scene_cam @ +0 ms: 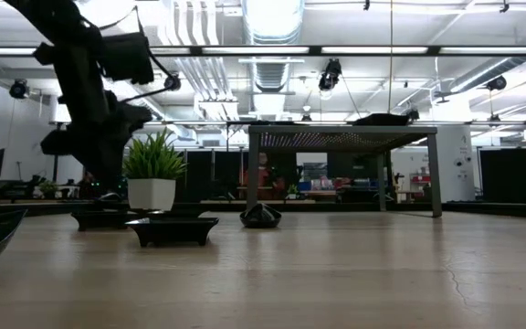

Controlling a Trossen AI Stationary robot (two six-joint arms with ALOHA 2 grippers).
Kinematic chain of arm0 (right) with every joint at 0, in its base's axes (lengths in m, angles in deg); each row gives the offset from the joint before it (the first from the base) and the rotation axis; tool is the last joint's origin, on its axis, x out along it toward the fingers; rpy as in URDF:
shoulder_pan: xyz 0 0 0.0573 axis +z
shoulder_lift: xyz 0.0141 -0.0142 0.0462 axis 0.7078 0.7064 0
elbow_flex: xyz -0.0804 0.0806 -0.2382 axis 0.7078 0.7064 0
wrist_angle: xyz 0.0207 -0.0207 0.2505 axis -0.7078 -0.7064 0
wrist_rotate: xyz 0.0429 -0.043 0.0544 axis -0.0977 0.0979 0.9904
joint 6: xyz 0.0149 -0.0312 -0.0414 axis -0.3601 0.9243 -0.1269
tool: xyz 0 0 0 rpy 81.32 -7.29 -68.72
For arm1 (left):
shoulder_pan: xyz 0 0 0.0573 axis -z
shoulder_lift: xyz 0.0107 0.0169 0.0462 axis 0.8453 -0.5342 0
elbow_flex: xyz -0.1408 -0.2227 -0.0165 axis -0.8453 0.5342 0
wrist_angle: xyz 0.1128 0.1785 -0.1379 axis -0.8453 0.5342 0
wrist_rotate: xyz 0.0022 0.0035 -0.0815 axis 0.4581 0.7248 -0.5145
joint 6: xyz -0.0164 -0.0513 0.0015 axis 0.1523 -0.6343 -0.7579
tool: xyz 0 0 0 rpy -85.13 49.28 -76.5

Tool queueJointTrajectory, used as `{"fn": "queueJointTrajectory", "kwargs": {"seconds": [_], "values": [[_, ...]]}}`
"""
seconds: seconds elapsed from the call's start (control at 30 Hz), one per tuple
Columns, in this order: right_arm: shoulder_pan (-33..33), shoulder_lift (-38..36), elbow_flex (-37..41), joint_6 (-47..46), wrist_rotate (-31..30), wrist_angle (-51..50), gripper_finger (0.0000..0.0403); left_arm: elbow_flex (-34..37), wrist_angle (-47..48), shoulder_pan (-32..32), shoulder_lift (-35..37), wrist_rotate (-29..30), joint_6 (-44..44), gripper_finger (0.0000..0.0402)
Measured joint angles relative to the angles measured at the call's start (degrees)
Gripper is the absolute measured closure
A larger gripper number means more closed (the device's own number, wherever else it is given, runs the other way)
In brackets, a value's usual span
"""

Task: Pick & Place Mini shaped plates
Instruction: Stack the black square plate on top of the black square plate on the shelf

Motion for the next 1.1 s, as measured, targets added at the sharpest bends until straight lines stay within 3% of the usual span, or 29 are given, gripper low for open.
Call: {"fn": "queueJointTrajectory", "kwargs": {"seconds": [0.37, 0.63, 1.1], "values": [[0.0, 0.0, 0.0, -3.1, 0.0, 0.2, 0.0202, 0.5, -3.1, -1.6, -4.7, 1.9, 7.1, 0.0325], [0.0, 0.0, 0.0, -3.1, 0.0, 1.5, 0.0202, 0.5, -8.5, -2.0, -9.6, 1.0, 8.1, 0.0325], [0.0, 0.0, 0.0, -2.7, -0.1, 1.4, 0.0202, 0.5, -9.2, -2.2, -12.7, 1.1, 9.3, 0.0325]]}}
